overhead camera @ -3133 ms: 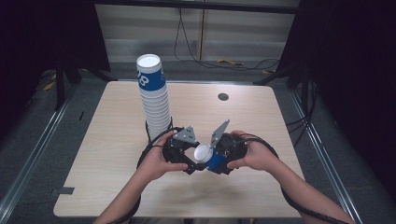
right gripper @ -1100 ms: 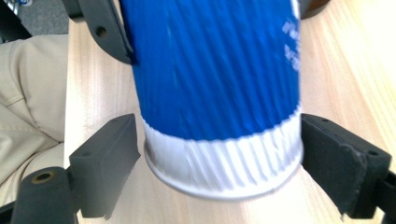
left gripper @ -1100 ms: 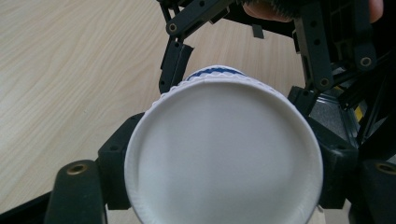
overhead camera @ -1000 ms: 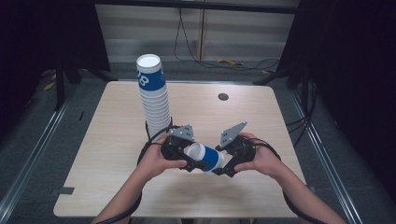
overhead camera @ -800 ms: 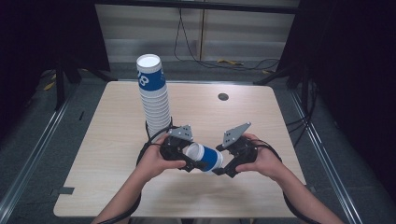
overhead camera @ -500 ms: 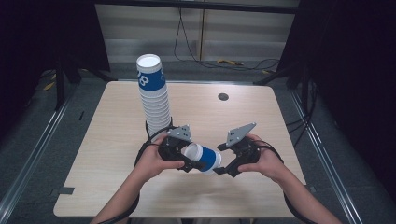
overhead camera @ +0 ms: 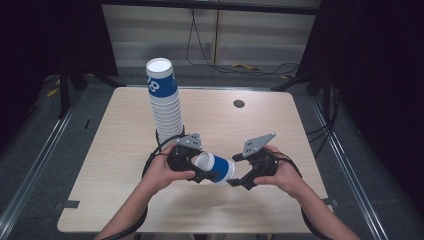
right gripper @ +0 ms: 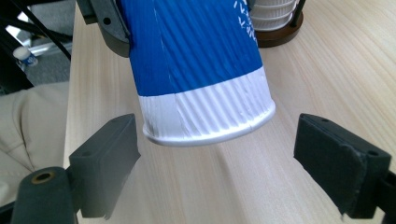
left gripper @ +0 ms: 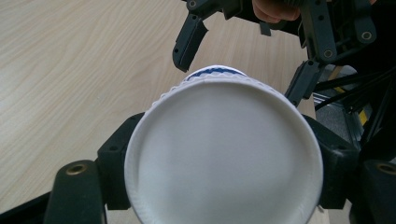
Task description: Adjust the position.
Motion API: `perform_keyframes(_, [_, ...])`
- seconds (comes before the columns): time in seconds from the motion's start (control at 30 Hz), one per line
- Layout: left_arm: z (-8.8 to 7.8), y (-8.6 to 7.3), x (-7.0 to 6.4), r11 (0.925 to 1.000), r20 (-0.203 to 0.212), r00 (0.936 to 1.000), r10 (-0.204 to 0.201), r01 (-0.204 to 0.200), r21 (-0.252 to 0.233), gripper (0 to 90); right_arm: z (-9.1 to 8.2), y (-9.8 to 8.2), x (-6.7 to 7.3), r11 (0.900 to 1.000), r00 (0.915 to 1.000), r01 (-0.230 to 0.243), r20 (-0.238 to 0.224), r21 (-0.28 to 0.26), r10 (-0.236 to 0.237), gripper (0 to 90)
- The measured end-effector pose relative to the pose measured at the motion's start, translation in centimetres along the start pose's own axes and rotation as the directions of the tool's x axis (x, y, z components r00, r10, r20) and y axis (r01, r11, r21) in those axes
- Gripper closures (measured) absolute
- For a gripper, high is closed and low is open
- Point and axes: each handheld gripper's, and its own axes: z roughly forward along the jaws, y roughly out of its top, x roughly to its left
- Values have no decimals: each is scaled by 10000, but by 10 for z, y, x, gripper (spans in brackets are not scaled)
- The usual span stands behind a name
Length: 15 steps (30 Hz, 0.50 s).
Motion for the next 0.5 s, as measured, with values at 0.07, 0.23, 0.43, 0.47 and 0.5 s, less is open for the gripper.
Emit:
perform_keyframes(0.07, [0,0,0,10000,21,10000,-19,19,-43,267,1,-1,-1,9999,10000,-43,-2,-121,43,131])
perform_keyframes(0.23, [-1,2,0,10000,-29,10000,34,-34,-29,267,2,-1,-1,9995,9999,-126,-22,-273,126,131])
perform_keyframes(0.43, [-1,5,0,9999,-31,9999,125,-125,-25,267,4,-2,-1,9984,9996,-265,-79,-499,261,131])
perform_keyframes(0.47, [0,5,0,10000,5,10000,76,-76,-37,267,4,-2,-1,9978,9995,-317,-66,-581,313,131])
perform_keyframes(0.5, [0,5,0,10000,5,10000,76,-76,-37,267,4,-2,-1,9976,9994,-347,-54,-596,344,131])
